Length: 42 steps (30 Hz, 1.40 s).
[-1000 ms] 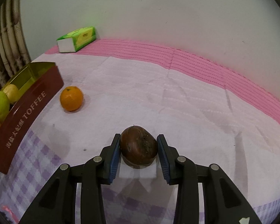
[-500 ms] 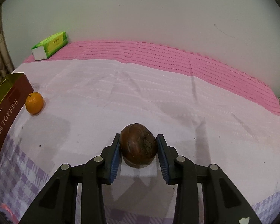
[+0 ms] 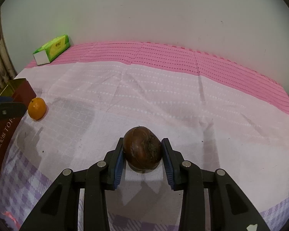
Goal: Organize fruits
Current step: 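Grasp a mandarin on the cloth with left gripper while right gripper holds the brown fruit, then carry the mandarin into the tray and open left gripper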
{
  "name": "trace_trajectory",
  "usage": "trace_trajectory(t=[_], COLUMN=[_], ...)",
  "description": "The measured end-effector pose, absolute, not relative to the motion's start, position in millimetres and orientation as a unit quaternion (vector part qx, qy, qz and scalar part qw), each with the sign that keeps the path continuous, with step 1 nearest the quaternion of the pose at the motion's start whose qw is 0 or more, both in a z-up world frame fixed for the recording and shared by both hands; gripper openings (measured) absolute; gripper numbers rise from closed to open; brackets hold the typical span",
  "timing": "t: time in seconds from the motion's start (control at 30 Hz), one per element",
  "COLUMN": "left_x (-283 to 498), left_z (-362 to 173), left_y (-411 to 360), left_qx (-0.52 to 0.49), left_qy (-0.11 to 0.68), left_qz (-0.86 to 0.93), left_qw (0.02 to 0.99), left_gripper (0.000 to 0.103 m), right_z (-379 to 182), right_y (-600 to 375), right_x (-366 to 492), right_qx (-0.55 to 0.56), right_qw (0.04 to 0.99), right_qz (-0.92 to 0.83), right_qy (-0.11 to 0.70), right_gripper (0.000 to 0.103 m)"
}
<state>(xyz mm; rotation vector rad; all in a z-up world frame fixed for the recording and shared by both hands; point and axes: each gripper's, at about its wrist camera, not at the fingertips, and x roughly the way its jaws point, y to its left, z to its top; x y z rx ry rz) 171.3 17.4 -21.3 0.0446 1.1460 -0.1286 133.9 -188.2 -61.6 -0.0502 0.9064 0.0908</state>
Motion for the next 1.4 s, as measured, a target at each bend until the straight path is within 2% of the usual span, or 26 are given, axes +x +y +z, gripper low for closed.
trace_trajectory(t=[0.23, 0.53, 0.6, 1.07, 1.4], left_x=[182.5, 189.9, 189.2, 170.0, 142.8], left_z=[-32.3, -46.2, -47.5, -34.7, -4.4], left_y=[11.1, 3.1, 3.1, 3.5, 18.4], left_qx=[0.031, 0.057, 0.062, 0.067, 0.050], left_qy=[0.548, 0.552, 0.550, 0.540, 0.527], left_qz=[-0.061, -0.059, -0.057, -0.067, -0.061], left_qw=[0.834, 0.830, 0.831, 0.836, 0.846], left_gripper=[0.059, 0.048, 0.040, 0.040, 0.040], right_z=[-61.6, -62.3, -62.1, -62.6, -64.9], right_y=[-188.6, -189.3, -189.3, -189.6, -188.7], right_x=[133.7, 134.1, 134.0, 134.1, 132.5], right_qx=[-0.020, -0.017, -0.017, -0.018, -0.019], right_qw=[0.898, 0.898, 0.898, 0.898, 0.898], right_qz=[0.046, 0.047, 0.047, 0.047, 0.045], right_qy=[0.438, 0.438, 0.438, 0.438, 0.438], right_gripper=[0.034, 0.034, 0.035, 0.035, 0.034])
